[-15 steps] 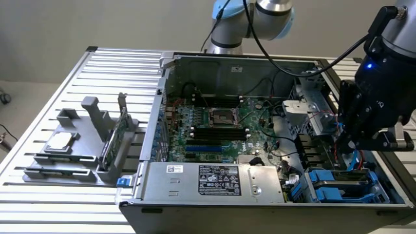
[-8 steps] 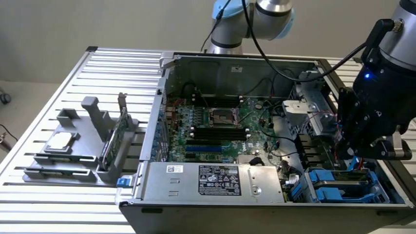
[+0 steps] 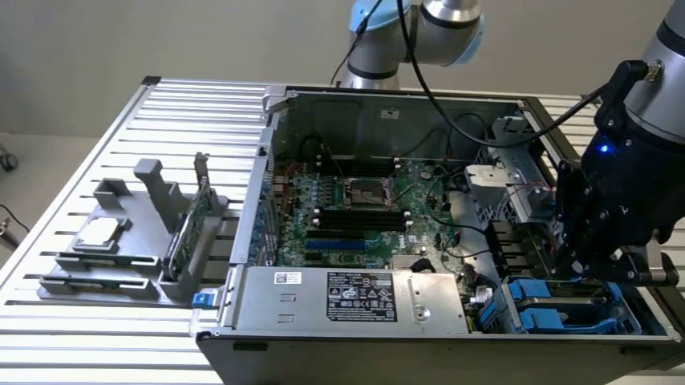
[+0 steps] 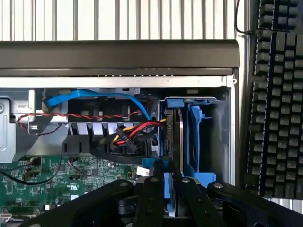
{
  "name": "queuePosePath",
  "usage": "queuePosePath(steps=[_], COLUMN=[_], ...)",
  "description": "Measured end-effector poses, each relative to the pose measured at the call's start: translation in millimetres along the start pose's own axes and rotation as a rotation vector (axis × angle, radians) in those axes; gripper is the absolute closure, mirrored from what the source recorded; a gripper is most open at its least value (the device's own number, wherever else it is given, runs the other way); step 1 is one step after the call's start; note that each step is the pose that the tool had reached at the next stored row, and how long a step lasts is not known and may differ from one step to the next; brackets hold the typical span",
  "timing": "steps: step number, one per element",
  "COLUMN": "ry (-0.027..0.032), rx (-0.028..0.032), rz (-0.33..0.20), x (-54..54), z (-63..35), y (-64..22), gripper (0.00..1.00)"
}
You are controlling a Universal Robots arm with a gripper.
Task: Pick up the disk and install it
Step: 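Insert the second disk wire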
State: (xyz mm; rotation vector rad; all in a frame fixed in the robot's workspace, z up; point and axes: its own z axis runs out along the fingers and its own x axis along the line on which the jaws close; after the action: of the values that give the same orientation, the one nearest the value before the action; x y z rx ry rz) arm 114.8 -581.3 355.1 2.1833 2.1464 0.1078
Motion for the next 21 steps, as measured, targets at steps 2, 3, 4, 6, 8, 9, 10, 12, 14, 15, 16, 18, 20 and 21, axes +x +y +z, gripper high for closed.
queuePosePath(steps=[2,3,4,6,8,9,10,12,14,15,16,18,20,21], ry=[0.0003,0.0003,0.0003,0.0006,0.0012,0.0013,0.0014,0.002,0.0024,0.0026,0.0028,0.0034,0.0039,0.0041], rx=[-0.0014,-0.0023,-0.0032,-0.0051,-0.0076,-0.009,-0.0108,-0.014,-0.0168,-0.018,-0.019,-0.0209,-0.0228,-0.0235], rz=[-0.001,-0.002,-0.003,-0.006,-0.009,-0.01,-0.012,-0.016,-0.02,-0.022,-0.025,-0.029,-0.033,-0.035], x=[-1.1,-1.5,-2.1,-2.9,-3.5,-3.6,-3.8,-4.0,-4.0,-4.0,-4.0,-4.0,-4.0,-4.0], z=[1.7,2.4,3.1,4.4,5.9,6.7,7.5,9.1,10.6,11.3,12.0,13.4,14.4,14.8], y=[0.2,0.4,0.8,1.8,2.5,2.4,2.4,2.3,2.2,2.1,2.1,2.2,2.3,2.3], gripper=[0.83,0.83,0.83,0.83,0.83,0.83,0.83,0.83,0.83,0.83,0.83,0.83,0.83,0.83])
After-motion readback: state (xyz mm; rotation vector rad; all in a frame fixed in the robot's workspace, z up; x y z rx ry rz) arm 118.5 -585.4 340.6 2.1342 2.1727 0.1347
